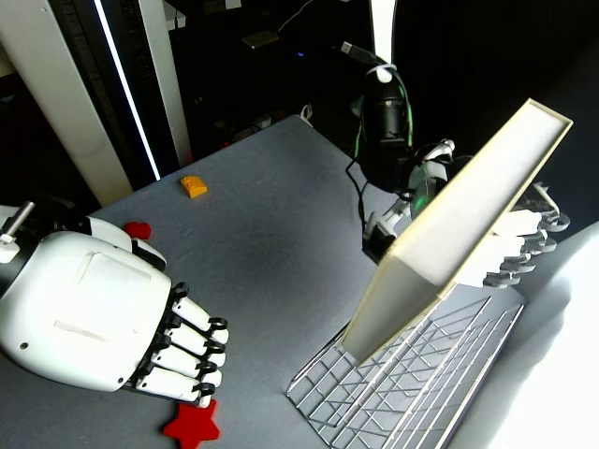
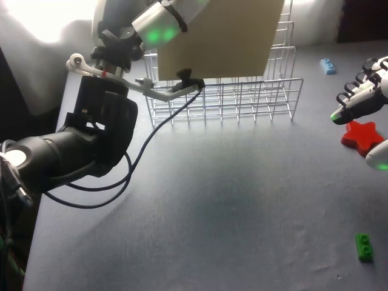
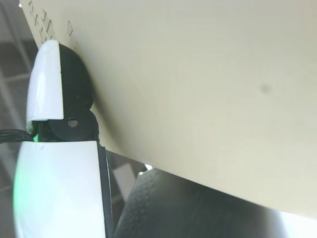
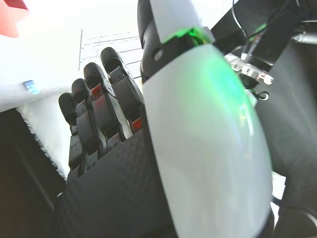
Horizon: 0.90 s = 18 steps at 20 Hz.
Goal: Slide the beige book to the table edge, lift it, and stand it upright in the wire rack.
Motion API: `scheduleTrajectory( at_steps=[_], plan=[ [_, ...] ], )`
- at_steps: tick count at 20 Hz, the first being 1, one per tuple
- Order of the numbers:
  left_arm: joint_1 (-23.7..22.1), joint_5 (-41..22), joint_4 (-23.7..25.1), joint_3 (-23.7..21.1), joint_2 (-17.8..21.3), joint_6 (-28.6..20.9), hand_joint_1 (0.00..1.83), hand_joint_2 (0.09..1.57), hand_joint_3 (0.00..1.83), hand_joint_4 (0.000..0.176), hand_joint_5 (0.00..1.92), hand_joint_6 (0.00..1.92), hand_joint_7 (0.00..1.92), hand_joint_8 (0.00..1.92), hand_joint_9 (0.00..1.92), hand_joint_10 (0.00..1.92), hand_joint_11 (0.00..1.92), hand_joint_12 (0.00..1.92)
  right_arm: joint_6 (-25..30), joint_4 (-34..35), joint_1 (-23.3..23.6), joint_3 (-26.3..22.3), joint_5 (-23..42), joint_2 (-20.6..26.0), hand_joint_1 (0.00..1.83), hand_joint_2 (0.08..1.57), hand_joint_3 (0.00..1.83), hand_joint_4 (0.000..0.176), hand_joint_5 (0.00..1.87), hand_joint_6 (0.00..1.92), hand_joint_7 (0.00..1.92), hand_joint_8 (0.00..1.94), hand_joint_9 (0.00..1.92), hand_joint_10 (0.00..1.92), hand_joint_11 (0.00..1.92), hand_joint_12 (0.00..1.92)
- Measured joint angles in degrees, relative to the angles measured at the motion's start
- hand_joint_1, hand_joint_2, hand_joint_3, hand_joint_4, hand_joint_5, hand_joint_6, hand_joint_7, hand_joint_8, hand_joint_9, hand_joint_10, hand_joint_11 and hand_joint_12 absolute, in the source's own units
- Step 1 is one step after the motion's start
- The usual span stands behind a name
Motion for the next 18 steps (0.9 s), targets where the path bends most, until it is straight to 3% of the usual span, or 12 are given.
scheduleTrajectory(
  at_steps=[5, 7, 9, 16, 18],
  plan=[
    [0.42, -0.42, -0.07, 2.89, -2.45, -0.04, 1.48, 1.15, 0.00, 0.000, 0.78, 1.14, 0.71, 1.28, 0.80, 1.36, 0.97, 1.37, -0.33, 0.02, 0.02, 0.00, 0.00, -0.44, 0.24, 1.17, 0.00, 0.000, 0.28, 0.00, 0.25, 0.00, 0.24, 0.01, 0.00, 0.65],
    [1.46, -0.39, -0.24, 3.21, -3.26, 0.02, 1.49, 1.14, 0.00, 0.000, 0.81, 1.12, 0.76, 1.20, 0.83, 1.30, 0.99, 1.35, -0.35, -0.02, 0.02, 0.00, 0.00, -0.42, 0.24, 1.17, 0.00, 0.000, 0.27, 0.00, 0.24, 0.00, 0.24, 0.00, 0.00, 0.63],
    [2.38, -0.31, -1.53, 3.34, -3.89, 0.28, 1.48, 1.15, 0.00, 0.000, 0.81, 1.11, 0.72, 1.26, 0.78, 1.38, 0.95, 1.38, -0.33, -0.02, 0.02, 0.00, 0.02, -0.42, 0.22, 1.18, 0.00, 0.000, 0.26, 0.00, 0.23, 0.00, 0.22, 0.00, 0.00, 0.60],
    [3.06, -0.81, -3.87, 5.55, -7.30, 0.50, 1.49, 1.13, 0.00, 0.000, 0.82, 1.09, 0.78, 1.18, 0.86, 1.26, 1.00, 1.34, -0.63, 0.02, 0.02, 0.00, -0.02, -0.92, 0.25, 1.17, 0.00, 0.000, 0.27, 0.00, 0.25, 0.00, 0.25, 0.00, 0.00, 0.67],
    [3.63, -0.87, -4.63, 5.66, -7.89, 0.76, 1.48, 1.16, 0.00, 0.000, 0.80, 1.16, 0.70, 1.26, 0.80, 1.34, 0.95, 1.39, -0.66, -0.02, 0.02, 0.00, -0.04, -0.98, 0.25, 1.18, 0.00, 0.000, 0.27, 0.00, 0.25, 0.00, 0.24, 0.00, 0.00, 0.65]
  ],
)
